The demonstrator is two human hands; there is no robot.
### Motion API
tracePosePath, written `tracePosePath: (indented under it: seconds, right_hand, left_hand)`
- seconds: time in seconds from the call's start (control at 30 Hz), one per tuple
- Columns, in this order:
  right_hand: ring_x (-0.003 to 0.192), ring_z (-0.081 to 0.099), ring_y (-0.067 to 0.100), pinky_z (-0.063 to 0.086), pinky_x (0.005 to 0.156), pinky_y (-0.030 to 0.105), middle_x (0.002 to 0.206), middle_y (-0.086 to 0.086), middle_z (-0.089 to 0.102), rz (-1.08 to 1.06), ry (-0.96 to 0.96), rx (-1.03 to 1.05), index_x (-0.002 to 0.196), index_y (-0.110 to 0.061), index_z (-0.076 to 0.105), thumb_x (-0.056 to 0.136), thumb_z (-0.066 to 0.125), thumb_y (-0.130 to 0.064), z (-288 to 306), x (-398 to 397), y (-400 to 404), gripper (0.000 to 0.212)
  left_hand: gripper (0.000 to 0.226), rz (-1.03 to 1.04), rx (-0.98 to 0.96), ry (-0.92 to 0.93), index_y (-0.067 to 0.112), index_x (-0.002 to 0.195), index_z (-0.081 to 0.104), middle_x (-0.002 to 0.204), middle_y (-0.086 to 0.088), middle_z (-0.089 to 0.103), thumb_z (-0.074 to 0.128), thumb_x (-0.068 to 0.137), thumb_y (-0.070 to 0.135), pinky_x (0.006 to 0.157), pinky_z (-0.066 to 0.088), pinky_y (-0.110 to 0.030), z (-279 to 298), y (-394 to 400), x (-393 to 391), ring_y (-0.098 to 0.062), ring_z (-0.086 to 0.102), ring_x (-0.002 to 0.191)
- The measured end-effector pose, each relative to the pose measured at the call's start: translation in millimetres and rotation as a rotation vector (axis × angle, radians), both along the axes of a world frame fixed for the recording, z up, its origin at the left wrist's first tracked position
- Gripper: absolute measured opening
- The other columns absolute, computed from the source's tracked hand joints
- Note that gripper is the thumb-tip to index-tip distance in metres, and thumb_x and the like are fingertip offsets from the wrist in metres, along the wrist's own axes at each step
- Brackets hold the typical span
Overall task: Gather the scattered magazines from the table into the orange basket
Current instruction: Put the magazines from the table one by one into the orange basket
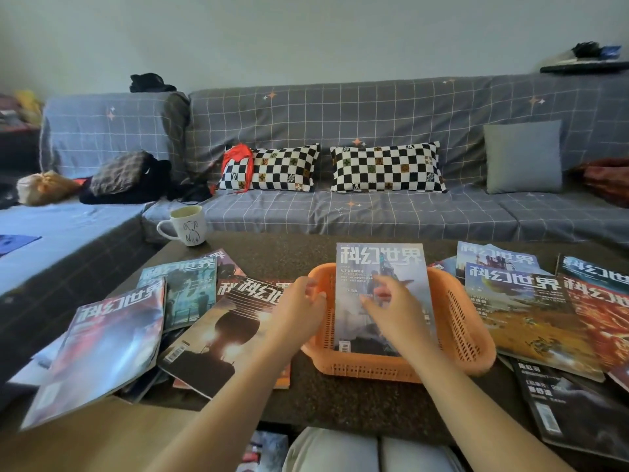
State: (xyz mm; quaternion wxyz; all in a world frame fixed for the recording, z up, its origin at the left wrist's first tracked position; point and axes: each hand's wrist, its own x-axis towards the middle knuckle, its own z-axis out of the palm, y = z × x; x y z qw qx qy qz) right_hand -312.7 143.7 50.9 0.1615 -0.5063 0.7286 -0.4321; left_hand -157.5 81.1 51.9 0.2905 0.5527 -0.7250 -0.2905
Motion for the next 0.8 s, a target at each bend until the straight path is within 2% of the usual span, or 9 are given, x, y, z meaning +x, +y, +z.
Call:
tracePosePath:
  seconds: [0.1,0.17,0.3,0.43,0.5,0.57,0.63,0.7,0.8]
  right_hand:
    - [0.087,0.051,-0.005,0.042,0.068,0.007,0.107,-0.013,0.057,0.143,-0.048,-0.043,0.126,-0.025,0.052,0.088,0.061,-0.031,7,46,2,0.040]
    - [0.083,0.051,-0.010,0.042,0.063,0.001,0.102,-0.015,0.057,0.225,-0.100,-0.078,0.124,-0.025,0.055,0.088,0.061,-0.030,8,77,2,0.037]
    - [0.087,0.051,-0.012,0.040,0.063,-0.001,0.114,-0.014,0.060,0.357,-0.151,-0.044,0.125,-0.028,0.054,0.089,0.060,-0.032,-6,136,-5,0.037]
    - [0.096,0.053,-0.006,0.036,0.063,0.000,0.121,-0.011,0.056,0.375,-0.169,0.166,0.133,-0.023,0.046,0.088,0.061,-0.031,-32,170,-12,0.048]
    - [0.115,0.051,0.007,0.038,0.081,0.008,0.129,-0.005,0.052,0.333,-0.094,0.258,0.134,-0.020,0.044,0.087,0.061,-0.033,-42,174,-14,0.051]
    - [0.117,0.051,0.017,0.040,0.093,0.023,0.126,0.000,0.056,0.285,0.034,0.298,0.126,-0.018,0.051,0.086,0.061,-0.035,-49,174,-16,0.044]
    - [0.116,0.051,0.020,0.040,0.099,0.031,0.123,0.001,0.058,0.245,0.132,0.323,0.121,-0.018,0.054,0.086,0.059,-0.036,-55,172,-19,0.040]
    - [0.120,0.046,0.020,0.035,0.102,0.032,0.126,0.000,0.055,0.219,0.141,0.355,0.125,-0.019,0.050,0.085,0.060,-0.038,-58,172,-21,0.046]
    - [0.122,0.042,0.021,0.033,0.103,0.033,0.129,0.001,0.052,0.214,0.124,0.366,0.129,-0.019,0.045,0.083,0.061,-0.042,-61,171,-24,0.054]
  left_hand:
    - [0.033,0.050,-0.076,-0.003,0.019,0.127,0.055,0.121,0.002,0.060,0.052,0.095,0.028,0.072,0.044,-0.021,-4,2,38,-0.005,0.054,0.092]
    - [0.030,0.094,-0.071,-0.008,0.019,0.124,0.057,0.112,0.005,0.062,0.053,0.095,0.026,0.068,0.043,-0.018,-10,0,65,-0.005,0.055,0.090]
    - [0.021,0.154,-0.026,-0.035,0.019,0.112,0.062,0.094,0.005,0.066,0.052,0.095,0.026,0.079,0.054,-0.034,-25,-9,116,-0.010,0.063,0.085]
    - [0.034,0.234,-0.033,-0.177,0.020,0.128,0.056,0.130,-0.003,0.058,0.052,0.096,0.027,0.100,0.043,-0.038,-48,-25,154,-0.018,0.054,0.117]
    - [0.042,0.239,-0.005,-0.314,0.017,0.137,0.049,0.143,-0.007,0.047,0.049,0.097,0.027,0.110,0.033,-0.044,-59,-35,167,-0.025,0.043,0.131]
    - [0.044,0.229,0.014,-0.395,0.014,0.138,0.046,0.147,-0.010,0.042,0.048,0.096,0.027,0.112,0.029,-0.043,-67,-43,174,-0.029,0.035,0.136]
    - [0.043,0.239,0.001,-0.439,0.014,0.135,0.048,0.143,-0.011,0.044,0.050,0.094,0.028,0.108,0.032,-0.044,-70,-49,175,-0.033,0.037,0.131]
    - [0.043,0.269,0.002,-0.444,0.013,0.130,0.052,0.134,-0.012,0.051,0.057,0.090,0.028,0.099,0.042,-0.044,-67,-55,172,-0.033,0.046,0.121]
    - [0.039,0.324,0.095,-0.365,0.009,0.114,0.062,0.099,-0.008,0.064,0.070,0.078,0.022,0.075,0.052,-0.034,-52,-61,169,-0.025,0.060,0.091]
